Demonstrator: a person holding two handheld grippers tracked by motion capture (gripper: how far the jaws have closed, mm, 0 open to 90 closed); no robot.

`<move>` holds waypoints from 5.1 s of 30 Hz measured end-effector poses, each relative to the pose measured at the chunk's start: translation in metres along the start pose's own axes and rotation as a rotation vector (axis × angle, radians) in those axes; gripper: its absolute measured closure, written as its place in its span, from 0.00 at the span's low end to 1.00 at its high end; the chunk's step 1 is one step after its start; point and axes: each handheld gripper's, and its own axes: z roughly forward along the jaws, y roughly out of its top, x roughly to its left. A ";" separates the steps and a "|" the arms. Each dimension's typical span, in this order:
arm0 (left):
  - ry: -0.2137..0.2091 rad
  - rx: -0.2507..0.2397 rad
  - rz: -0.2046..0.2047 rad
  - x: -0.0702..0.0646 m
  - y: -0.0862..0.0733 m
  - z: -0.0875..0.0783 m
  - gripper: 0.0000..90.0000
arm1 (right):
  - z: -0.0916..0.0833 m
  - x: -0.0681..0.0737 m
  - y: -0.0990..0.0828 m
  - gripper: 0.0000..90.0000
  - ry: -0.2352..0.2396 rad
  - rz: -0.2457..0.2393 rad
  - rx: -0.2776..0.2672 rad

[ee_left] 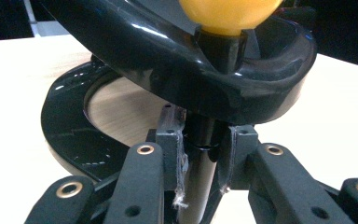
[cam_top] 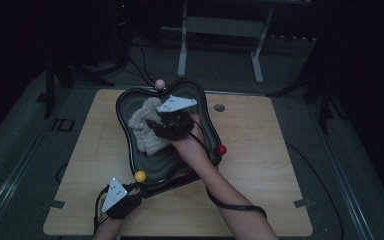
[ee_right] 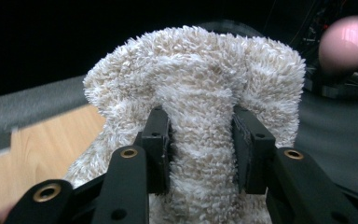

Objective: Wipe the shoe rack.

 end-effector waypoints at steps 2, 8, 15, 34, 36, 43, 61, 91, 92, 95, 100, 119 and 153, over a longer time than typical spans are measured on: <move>0.001 -0.002 -0.002 0.000 0.000 0.000 0.80 | 0.009 -0.003 0.013 0.69 -0.004 0.007 -0.005; -0.004 -0.007 -0.012 0.000 -0.001 0.000 0.80 | 0.038 -0.015 0.040 0.69 -0.025 0.037 -0.008; -0.007 -0.007 -0.012 0.001 -0.001 0.000 0.80 | 0.068 -0.026 0.046 0.68 -0.068 0.057 0.025; 0.000 -0.003 -0.013 0.001 0.000 0.000 0.80 | 0.064 0.002 0.009 0.67 -0.071 -0.041 0.073; 0.000 -0.002 -0.011 0.001 0.000 0.000 0.80 | 0.061 0.005 0.004 0.67 -0.068 -0.052 0.080; 0.002 -0.001 -0.011 0.001 0.000 0.000 0.80 | 0.049 0.017 -0.017 0.67 -0.040 -0.065 0.083; 0.006 0.002 -0.012 0.001 0.000 0.000 0.80 | 0.021 0.050 -0.063 0.67 0.045 -0.103 0.106; -0.002 -0.002 -0.009 0.001 0.000 0.000 0.80 | -0.038 -0.003 -0.116 0.69 -0.116 -0.008 0.078; -0.002 -0.001 -0.012 0.001 0.000 0.000 0.80 | -0.042 -0.008 -0.119 0.69 -0.130 0.003 0.077; -0.002 -0.003 -0.022 0.001 0.000 0.000 0.80 | -0.054 -0.022 -0.130 0.69 -0.153 0.067 0.065; -0.007 -0.004 -0.025 -0.001 0.000 0.003 0.80 | -0.067 -0.028 -0.144 0.69 -0.165 0.130 0.034; -0.012 0.025 -0.005 0.022 0.010 0.023 0.77 | -0.062 -0.030 -0.144 0.69 -0.236 0.174 0.015; 0.002 -0.029 0.044 0.023 0.060 -0.023 0.38 | -0.050 -0.041 -0.138 0.69 -0.269 0.217 0.014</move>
